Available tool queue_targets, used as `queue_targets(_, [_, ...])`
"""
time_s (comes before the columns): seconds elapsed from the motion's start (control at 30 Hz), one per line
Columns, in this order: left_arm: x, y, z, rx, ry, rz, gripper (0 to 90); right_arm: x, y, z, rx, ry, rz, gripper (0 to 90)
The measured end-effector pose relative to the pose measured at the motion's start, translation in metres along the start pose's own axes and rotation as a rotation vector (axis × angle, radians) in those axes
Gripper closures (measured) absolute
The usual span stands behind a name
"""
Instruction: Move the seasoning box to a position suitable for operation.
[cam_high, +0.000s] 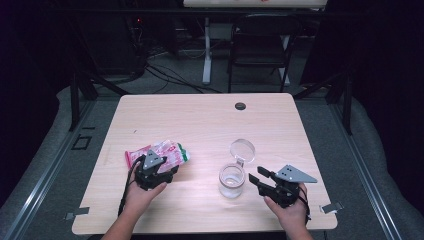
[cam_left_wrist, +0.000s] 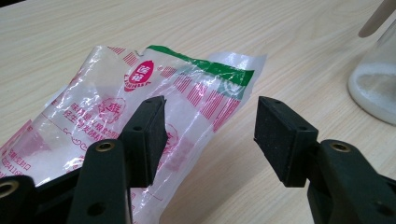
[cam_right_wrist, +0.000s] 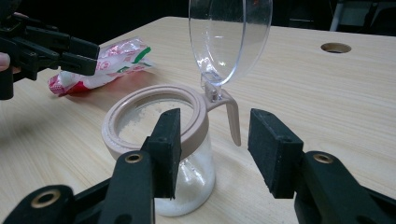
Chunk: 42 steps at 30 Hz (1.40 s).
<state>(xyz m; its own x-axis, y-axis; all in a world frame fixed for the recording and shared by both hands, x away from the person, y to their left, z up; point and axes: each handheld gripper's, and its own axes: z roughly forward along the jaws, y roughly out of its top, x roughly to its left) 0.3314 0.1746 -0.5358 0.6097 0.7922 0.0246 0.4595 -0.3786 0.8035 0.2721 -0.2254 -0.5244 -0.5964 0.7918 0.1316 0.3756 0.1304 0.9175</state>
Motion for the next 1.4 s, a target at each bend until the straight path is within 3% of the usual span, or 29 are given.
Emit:
queue_targets(0.5, [-0.004, -0.001, 0.009, 0.029, 0.053, 0.049, 42.8, 0.000, -0.001, 0.001, 0.005, -0.004, -0.012, 54.5])
queue_targets(0.7, [-0.010, -0.001, 0.012, 0.047, 0.083, 0.106, 41.5, -0.001, -0.002, 0.000, 0.003, -0.008, -0.004, 53.8])
queue_targets(0.9, [-0.015, -0.001, 0.017, 0.067, 0.084, 0.140, 41.5, -0.001, -0.002, 0.000, 0.005, -0.010, -0.004, 53.7])
queue_targets(1.17, [-0.012, -0.002, 0.024, 0.090, 0.106, 0.135, 41.9, -0.002, -0.004, -0.001, 0.009, -0.017, -0.006, 53.2])
queue_targets(1.4, [-0.011, -0.004, 0.032, 0.126, 0.132, 0.163, 41.9, -0.003, -0.005, -0.002, 0.005, -0.022, -0.002, 52.9])
